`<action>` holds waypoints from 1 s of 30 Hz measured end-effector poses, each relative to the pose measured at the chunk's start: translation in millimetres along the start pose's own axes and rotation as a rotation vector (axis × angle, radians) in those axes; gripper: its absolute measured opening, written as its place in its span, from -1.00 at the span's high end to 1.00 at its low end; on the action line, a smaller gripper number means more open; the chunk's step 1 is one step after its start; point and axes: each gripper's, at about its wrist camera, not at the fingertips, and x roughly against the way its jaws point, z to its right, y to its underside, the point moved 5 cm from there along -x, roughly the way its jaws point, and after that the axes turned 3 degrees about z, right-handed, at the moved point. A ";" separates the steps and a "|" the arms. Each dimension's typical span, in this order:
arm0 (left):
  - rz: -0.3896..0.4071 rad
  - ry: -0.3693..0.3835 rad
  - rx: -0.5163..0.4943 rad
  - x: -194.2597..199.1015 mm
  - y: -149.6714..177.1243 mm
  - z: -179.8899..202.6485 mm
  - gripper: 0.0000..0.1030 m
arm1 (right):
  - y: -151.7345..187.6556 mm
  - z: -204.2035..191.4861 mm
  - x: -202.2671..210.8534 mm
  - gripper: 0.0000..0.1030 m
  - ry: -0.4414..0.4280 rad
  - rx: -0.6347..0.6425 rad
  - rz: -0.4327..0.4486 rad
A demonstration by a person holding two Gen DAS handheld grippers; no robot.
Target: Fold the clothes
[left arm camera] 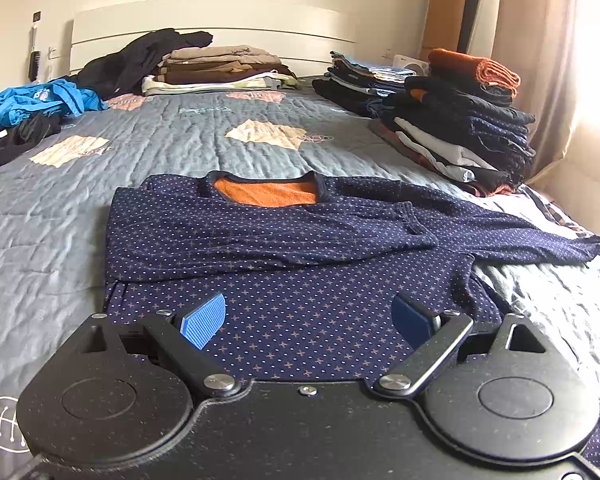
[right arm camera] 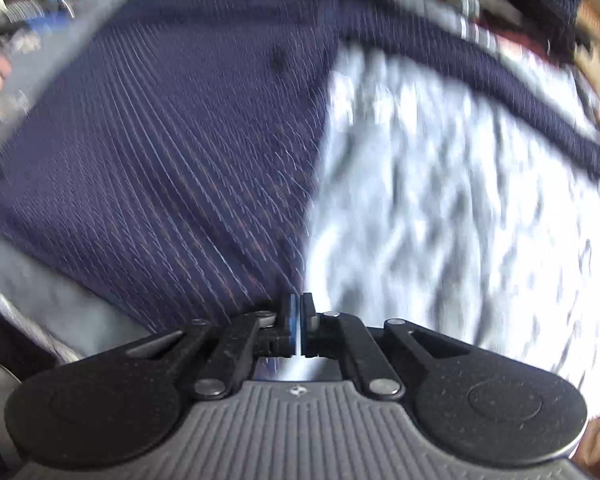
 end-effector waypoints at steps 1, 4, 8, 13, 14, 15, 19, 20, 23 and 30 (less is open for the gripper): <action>0.001 0.002 -0.002 0.8 -0.1 0.5 -0.74 | 3.3 1.8 -4.6 0.97 0.006 -0.010 -0.017; 0.004 0.001 0.006 2.3 -0.4 -0.1 -0.74 | -1.1 5.6 6.3 0.90 0.007 -0.055 0.041; 0.002 0.000 0.003 2.4 0.5 1.1 -0.75 | -22.5 -1.8 32.8 0.77 -0.030 -0.077 0.162; -0.004 0.002 -0.011 3.3 3.0 3.8 -0.75 | -38.7 -39.2 23.3 0.13 -0.113 0.003 0.184; -0.004 0.003 -0.013 4.2 3.4 3.3 -0.76 | -37.5 -45.4 12.5 0.13 -0.108 0.032 0.148; -0.004 0.004 -0.014 5.0 3.8 2.8 -0.76 | -34.0 -50.3 -0.3 0.13 -0.094 0.060 0.104; -0.008 0.003 -0.006 5.7 5.6 -1.0 -0.76 | -37.5 -44.4 -5.0 0.12 -0.085 0.077 0.063; -0.009 0.004 -0.004 5.5 5.7 -1.4 -0.76 | -39.0 -42.2 -4.8 0.12 -0.084 0.078 0.057; -0.009 0.010 0.011 4.7 4.5 -2.0 -0.76 | -43.5 -35.6 -4.1 0.08 -0.081 0.084 0.038; 0.000 0.034 0.019 -2.0 4.6 5.9 -0.76 | -106.7 78.4 29.2 -0.29 -0.131 -0.416 0.422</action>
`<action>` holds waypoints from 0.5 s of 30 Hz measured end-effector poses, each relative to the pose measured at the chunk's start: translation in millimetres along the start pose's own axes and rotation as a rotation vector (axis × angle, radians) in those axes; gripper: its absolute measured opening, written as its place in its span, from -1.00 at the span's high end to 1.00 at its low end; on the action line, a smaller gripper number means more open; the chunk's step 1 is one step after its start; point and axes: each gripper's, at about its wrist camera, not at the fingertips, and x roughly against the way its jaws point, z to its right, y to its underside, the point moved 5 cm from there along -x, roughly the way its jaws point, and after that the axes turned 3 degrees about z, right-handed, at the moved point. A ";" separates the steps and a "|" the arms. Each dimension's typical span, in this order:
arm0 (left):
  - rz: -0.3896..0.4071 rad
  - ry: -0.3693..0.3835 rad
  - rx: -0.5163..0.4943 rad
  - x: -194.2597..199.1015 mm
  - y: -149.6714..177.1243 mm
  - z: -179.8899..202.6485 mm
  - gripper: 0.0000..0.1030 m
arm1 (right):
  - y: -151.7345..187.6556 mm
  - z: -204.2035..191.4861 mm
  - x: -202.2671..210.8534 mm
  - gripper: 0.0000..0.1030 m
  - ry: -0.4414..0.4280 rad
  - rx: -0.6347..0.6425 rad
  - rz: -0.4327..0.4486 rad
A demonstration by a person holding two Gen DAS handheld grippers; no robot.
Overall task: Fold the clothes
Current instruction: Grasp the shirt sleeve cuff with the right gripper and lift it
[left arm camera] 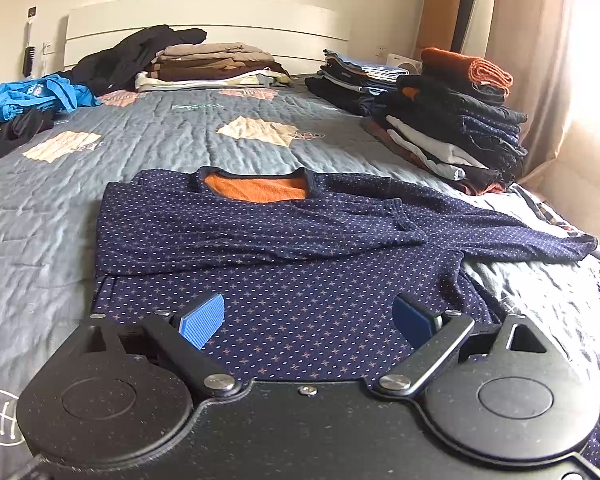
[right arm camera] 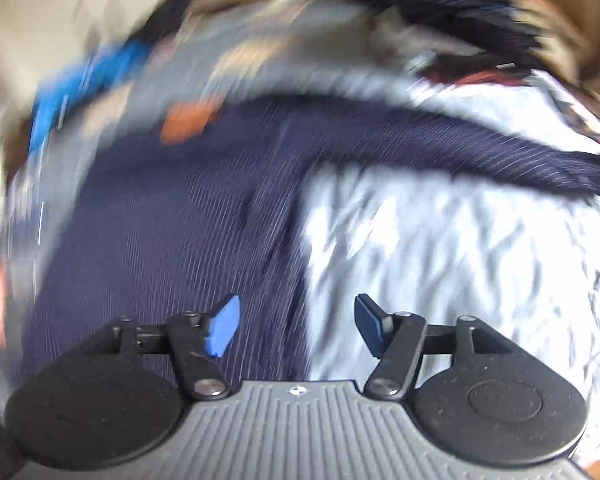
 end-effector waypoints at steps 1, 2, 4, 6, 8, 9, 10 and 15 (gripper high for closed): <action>0.003 0.006 0.000 -0.9 0.3 2.0 -0.76 | -13.2 16.6 -1.9 -0.33 0.011 -0.072 0.056; 0.006 0.013 0.000 -1.9 0.7 4.1 -0.76 | -24.1 34.0 -4.7 -0.34 0.031 -0.139 0.105; 0.009 0.027 -0.012 -4.5 1.8 9.9 -0.76 | -38.4 64.4 -9.6 -0.35 0.069 -0.237 0.188; 0.006 0.037 -0.023 -8.4 3.3 14.8 -0.76 | -42.5 96.0 -12.4 -0.35 0.111 -0.332 0.253; 0.003 0.047 -0.033 -12.4 4.8 19.4 -0.77 | -43.3 126.0 -15.5 -0.35 0.151 -0.419 0.303; 0.001 0.049 -0.038 -14.5 5.6 21.5 -0.77 | -42.5 138.2 -18.2 -0.35 0.168 -0.449 0.315; -0.001 0.049 -0.043 -16.7 6.5 23.4 -0.77 | -41.7 150.4 -20.9 -0.35 0.184 -0.480 0.327; -0.018 0.050 -0.051 -26.5 10.3 26.4 -0.77 | -37.1 211.5 -34.2 -0.35 0.268 -0.634 0.389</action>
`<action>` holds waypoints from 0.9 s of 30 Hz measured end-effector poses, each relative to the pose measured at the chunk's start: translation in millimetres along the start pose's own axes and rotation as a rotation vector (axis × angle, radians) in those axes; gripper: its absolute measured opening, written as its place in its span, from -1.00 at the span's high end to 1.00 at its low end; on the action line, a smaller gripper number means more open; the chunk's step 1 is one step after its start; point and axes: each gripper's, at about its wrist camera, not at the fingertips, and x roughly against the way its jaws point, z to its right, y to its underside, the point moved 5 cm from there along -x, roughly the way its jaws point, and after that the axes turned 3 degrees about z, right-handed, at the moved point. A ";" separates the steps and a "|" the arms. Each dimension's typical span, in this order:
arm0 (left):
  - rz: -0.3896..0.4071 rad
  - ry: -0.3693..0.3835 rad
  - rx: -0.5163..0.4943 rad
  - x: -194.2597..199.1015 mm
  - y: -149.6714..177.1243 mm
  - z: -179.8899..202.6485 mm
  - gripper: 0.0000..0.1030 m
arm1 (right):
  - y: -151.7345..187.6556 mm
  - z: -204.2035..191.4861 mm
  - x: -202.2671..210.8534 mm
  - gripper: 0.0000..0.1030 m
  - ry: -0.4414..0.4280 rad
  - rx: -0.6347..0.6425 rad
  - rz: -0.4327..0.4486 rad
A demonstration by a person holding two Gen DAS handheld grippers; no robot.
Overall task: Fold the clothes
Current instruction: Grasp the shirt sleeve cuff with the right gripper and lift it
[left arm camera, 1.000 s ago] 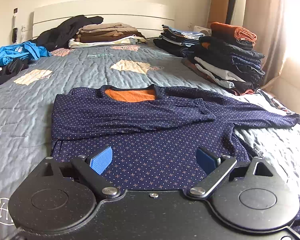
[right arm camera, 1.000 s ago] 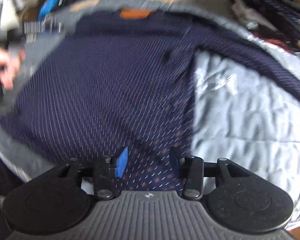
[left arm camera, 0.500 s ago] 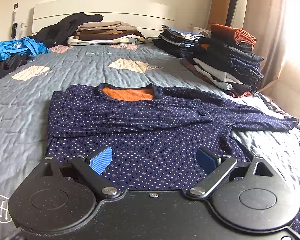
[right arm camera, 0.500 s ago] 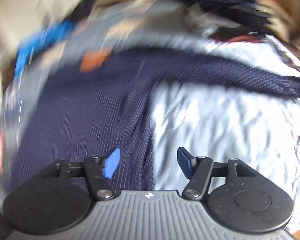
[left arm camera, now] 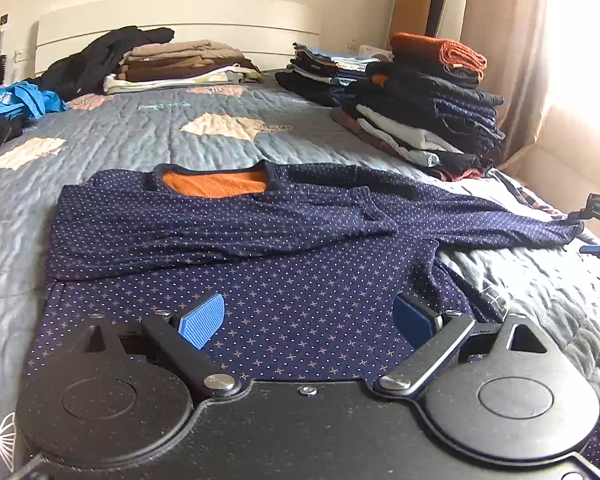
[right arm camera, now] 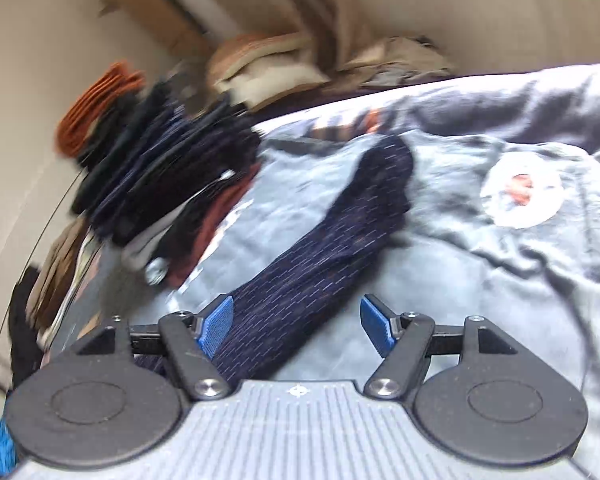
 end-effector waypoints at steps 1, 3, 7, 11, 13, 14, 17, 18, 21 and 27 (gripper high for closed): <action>-0.002 -0.002 -0.003 -0.8 0.8 -0.2 -0.77 | -4.5 9.8 -6.4 -0.35 0.018 -0.029 0.014; -0.006 -0.009 -0.010 -2.4 2.4 -0.6 -0.77 | -13.3 29.4 -19.2 -0.35 0.055 -0.087 0.042; -0.011 -0.024 -0.009 -6.4 2.3 -4.0 -0.77 | -29.0 63.6 -43.5 -0.35 0.130 -0.188 0.093; -0.019 -0.035 -0.012 -9.8 3.7 -7.5 -0.77 | -32.9 63.9 -61.1 -0.34 0.196 -0.181 0.118; -0.024 -0.042 -0.014 -10.5 5.0 -9.6 -0.77 | -33.0 61.4 -70.9 -0.27 0.208 -0.166 0.117; -0.026 -0.044 -0.014 -10.9 5.0 -10.6 -0.77 | -33.2 59.1 -73.9 -0.25 0.210 -0.163 0.117; -0.024 -0.049 -0.012 -10.7 3.9 -13.9 -0.77 | -34.1 51.4 -81.0 0.25 0.205 -0.159 0.124; -0.022 -0.051 -0.008 -10.1 2.9 -15.7 -0.77 | -34.5 48.8 -83.4 0.56 0.203 -0.157 0.126; -0.014 -0.057 0.007 -7.7 -0.2 -21.5 -0.77 | -39.5 33.7 -77.6 0.78 0.172 -0.156 0.170; 0.032 -0.085 0.069 3.3 -17.0 -43.2 -0.77 | -50.7 -62.0 -39.9 0.79 -0.023 0.008 0.251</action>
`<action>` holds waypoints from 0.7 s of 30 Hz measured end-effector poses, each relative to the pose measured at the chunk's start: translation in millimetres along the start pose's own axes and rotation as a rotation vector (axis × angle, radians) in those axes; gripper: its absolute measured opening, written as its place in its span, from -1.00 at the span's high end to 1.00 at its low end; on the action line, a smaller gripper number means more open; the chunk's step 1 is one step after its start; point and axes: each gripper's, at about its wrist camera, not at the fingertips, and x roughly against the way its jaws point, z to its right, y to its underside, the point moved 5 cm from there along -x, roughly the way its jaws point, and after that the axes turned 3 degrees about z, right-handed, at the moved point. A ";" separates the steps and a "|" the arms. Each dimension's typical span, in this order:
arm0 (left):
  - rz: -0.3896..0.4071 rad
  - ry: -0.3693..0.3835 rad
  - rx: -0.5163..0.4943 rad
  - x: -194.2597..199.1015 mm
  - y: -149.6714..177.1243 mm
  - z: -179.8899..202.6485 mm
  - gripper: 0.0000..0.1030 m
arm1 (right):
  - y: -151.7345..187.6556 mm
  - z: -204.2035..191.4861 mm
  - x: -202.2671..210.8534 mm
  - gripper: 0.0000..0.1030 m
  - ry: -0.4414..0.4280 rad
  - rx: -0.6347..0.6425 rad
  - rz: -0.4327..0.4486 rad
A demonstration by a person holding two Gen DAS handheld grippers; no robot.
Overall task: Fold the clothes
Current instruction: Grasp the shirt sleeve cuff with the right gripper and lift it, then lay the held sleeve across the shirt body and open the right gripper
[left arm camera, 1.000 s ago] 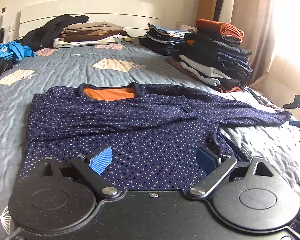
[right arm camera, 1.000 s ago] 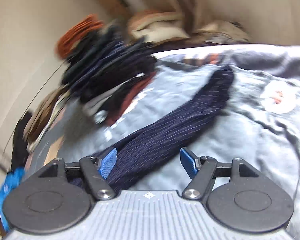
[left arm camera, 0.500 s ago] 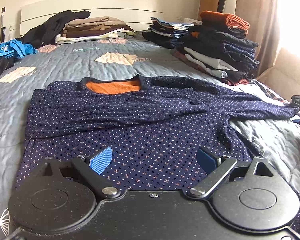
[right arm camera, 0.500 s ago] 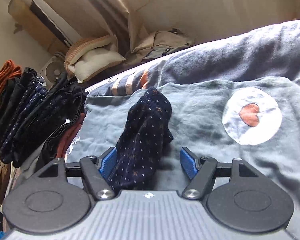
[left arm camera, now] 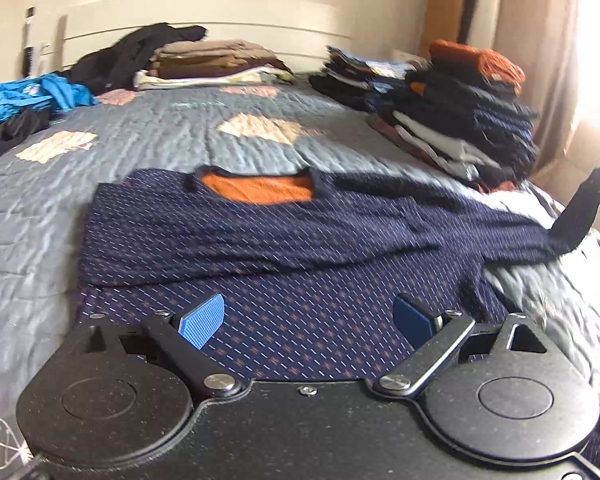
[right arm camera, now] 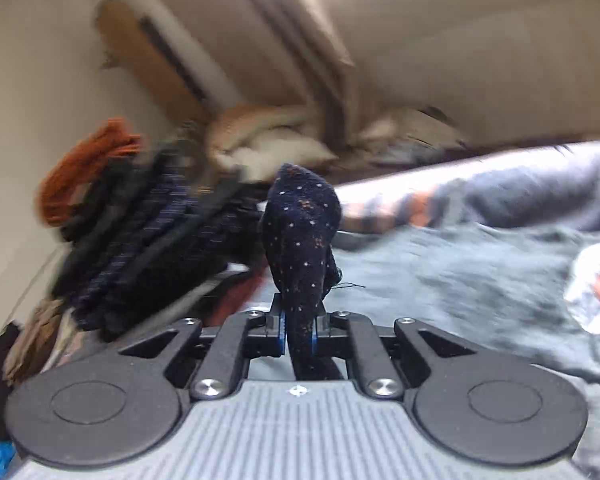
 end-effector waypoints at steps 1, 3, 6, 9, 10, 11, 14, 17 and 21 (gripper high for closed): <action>0.010 -0.007 0.014 1.8 -4.0 -5.0 -0.77 | 1.3 -23.5 7.5 0.79 -0.053 0.028 0.000; 0.031 -0.027 0.046 6.9 -12.0 -17.0 -0.77 | 12.1 -73.3 18.6 0.80 -0.160 0.089 -0.019; 0.056 -0.057 0.094 14.4 -22.6 -35.1 -0.77 | 49.1 -147.8 40.1 0.79 -0.301 0.211 -0.070; 0.077 -0.076 0.128 21.4 -30.4 -50.5 -0.77 | 95.1 -217.7 62.4 0.80 -0.428 0.320 -0.132; 0.081 -0.081 0.136 23.1 -32.0 -55.0 -0.78 | 112.5 -238.0 69.7 0.80 -0.464 0.349 -0.153; 0.086 -0.085 0.144 25.2 -33.6 -60.3 -0.78 | 130.0 -256.8 77.1 0.80 -0.497 0.375 -0.172; 0.096 -0.092 0.167 31.1 -36.1 -73.6 -0.78 | 180.9 -303.1 96.6 0.79 -0.571 0.445 -0.227; 0.101 -0.104 0.175 37.4 -37.0 -85.2 -0.78 | 230.4 -340.2 113.5 0.80 -0.624 0.506 -0.279; 0.098 -0.128 0.192 46.0 -34.7 -103.9 -0.78 | 295.8 -386.9 135.5 0.79 -0.690 0.588 -0.349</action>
